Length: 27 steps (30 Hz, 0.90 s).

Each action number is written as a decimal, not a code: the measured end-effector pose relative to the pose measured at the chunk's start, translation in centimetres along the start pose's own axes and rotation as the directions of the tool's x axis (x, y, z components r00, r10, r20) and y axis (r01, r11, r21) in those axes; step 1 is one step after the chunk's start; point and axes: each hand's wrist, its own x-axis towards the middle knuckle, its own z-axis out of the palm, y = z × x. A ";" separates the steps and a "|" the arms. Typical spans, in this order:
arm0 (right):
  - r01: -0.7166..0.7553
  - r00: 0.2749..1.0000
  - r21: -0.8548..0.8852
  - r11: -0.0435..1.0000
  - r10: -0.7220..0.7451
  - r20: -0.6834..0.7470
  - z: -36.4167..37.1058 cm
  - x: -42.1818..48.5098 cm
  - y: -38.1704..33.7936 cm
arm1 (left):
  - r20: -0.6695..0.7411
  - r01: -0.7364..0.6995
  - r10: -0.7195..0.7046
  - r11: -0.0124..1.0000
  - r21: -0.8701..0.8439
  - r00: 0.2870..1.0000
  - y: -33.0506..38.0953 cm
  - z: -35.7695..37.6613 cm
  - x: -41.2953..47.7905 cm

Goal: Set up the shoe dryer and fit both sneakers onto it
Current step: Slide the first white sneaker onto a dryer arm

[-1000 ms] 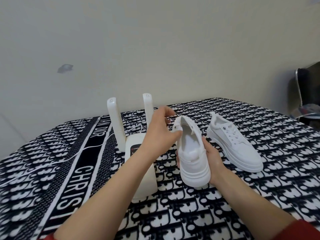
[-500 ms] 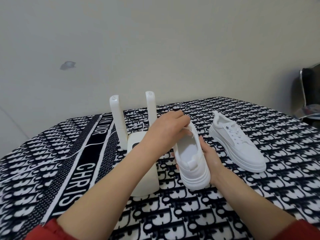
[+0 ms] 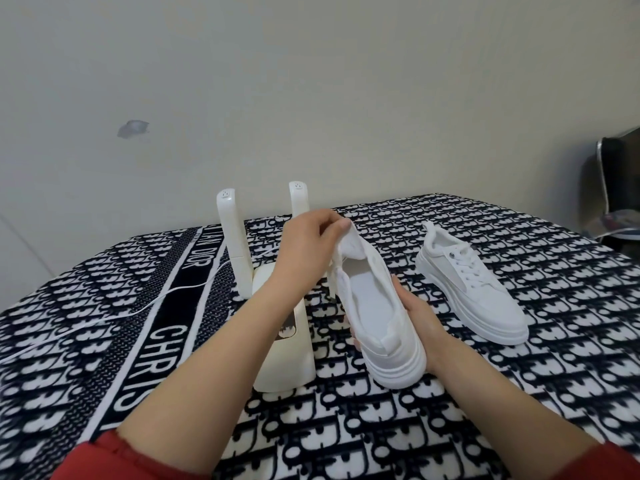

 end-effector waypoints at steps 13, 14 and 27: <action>0.054 0.993 0.082 0.995 -0.045 -0.111 0.0 0.3 0.1 | 0.111 -0.171 0.160 0.980 0.103 0.981 -0.6 0.6 -1.4; 0.054 0.992 0.082 0.995 -0.045 -0.116 0.0 0.3 0.1 | 0.128 -0.180 0.167 0.978 0.103 0.978 -0.7 0.5 -1.4; -0.090 0.995 0.068 0.994 0.087 0.046 -0.9 -0.2 -0.8 | 0.214 0.095 -0.067 0.988 -0.125 0.975 -0.9 -0.9 -0.3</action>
